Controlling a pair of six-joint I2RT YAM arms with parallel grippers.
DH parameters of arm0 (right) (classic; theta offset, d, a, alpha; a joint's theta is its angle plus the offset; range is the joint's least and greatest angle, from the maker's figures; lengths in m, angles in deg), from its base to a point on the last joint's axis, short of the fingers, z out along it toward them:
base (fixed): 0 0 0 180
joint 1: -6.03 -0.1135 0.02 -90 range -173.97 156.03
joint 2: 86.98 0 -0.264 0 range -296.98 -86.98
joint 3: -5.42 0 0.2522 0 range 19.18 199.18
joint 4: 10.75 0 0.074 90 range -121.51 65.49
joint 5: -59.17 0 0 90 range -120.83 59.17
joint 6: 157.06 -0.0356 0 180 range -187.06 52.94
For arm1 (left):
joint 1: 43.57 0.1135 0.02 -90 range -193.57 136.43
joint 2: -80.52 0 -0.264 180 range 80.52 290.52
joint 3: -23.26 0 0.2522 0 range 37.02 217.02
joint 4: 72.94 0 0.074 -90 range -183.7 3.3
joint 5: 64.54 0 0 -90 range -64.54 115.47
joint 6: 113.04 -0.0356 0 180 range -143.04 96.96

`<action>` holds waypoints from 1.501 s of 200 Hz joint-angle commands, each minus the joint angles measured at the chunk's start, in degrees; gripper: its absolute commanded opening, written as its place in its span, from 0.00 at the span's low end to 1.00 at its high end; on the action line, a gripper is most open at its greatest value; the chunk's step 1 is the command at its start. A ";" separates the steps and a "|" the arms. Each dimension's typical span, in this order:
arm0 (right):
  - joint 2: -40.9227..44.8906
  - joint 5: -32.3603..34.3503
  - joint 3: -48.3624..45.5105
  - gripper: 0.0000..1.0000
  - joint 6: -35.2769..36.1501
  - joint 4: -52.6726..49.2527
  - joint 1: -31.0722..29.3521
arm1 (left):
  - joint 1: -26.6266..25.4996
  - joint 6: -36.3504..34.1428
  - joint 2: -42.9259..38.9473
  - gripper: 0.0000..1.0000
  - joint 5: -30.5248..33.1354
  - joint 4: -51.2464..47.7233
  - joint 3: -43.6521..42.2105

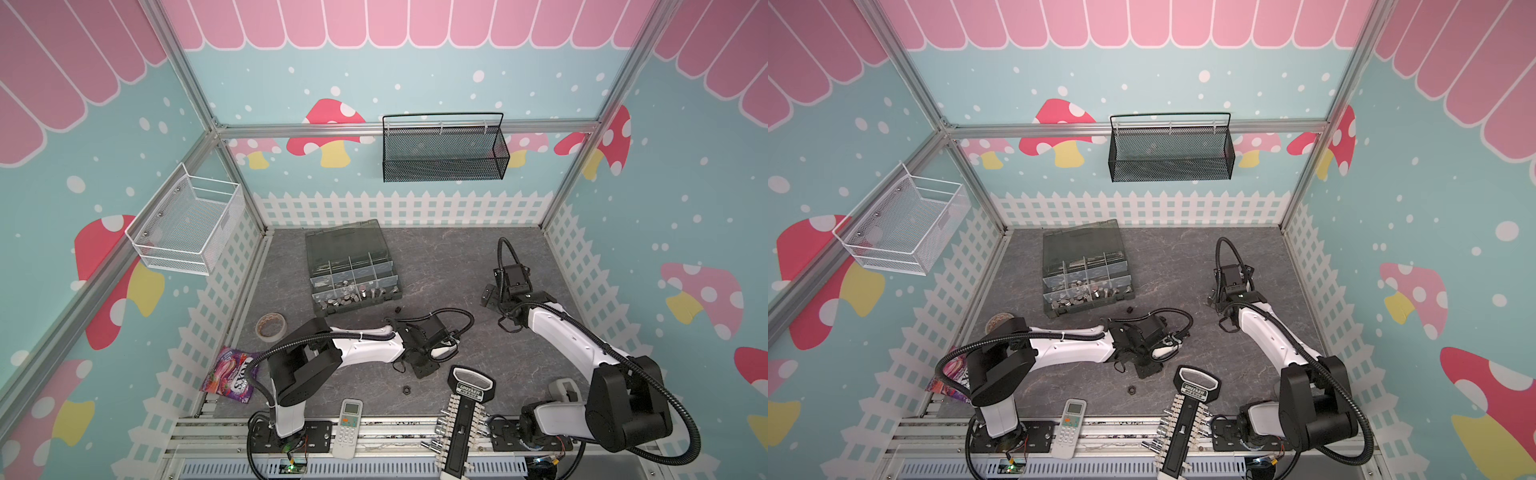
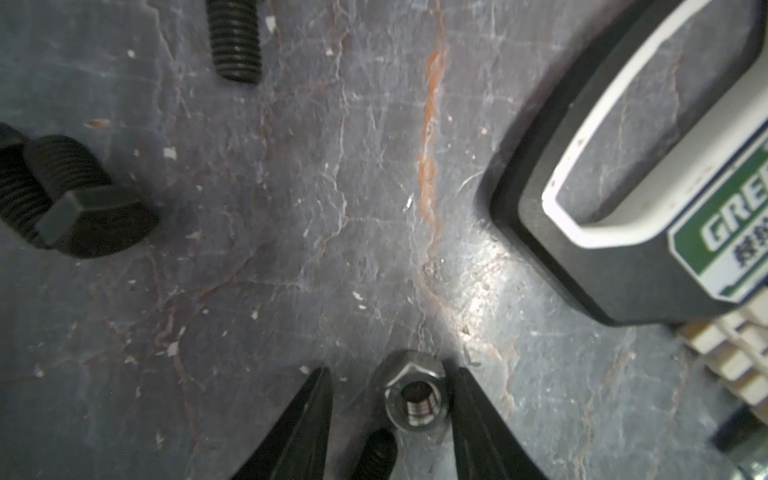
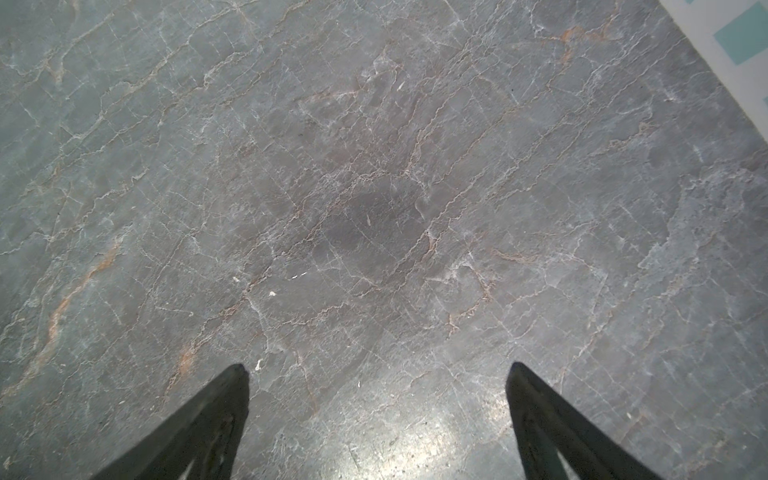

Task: Sort the screws and nuts into containers
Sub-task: 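Close the left gripper on a silver hex nut and lift it, then carry the silver hex nut over the nut compartment with the left gripper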

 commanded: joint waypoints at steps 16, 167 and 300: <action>1.47 -0.04 -0.94 0.98 -0.25 0.41 0.25 | -0.42 -1.37 2.20 0.44 1.35 -2.87 1.53; 2.18 0.32 -1.43 0.98 -0.56 0.42 0.25 | 0.36 -1.30 1.70 0.18 2.56 -4.85 2.42; 5.35 0.34 -1.09 0.98 0.39 1.00 0.21 | 12.06 13.58 -10.99 0.12 12.67 5.07 2.32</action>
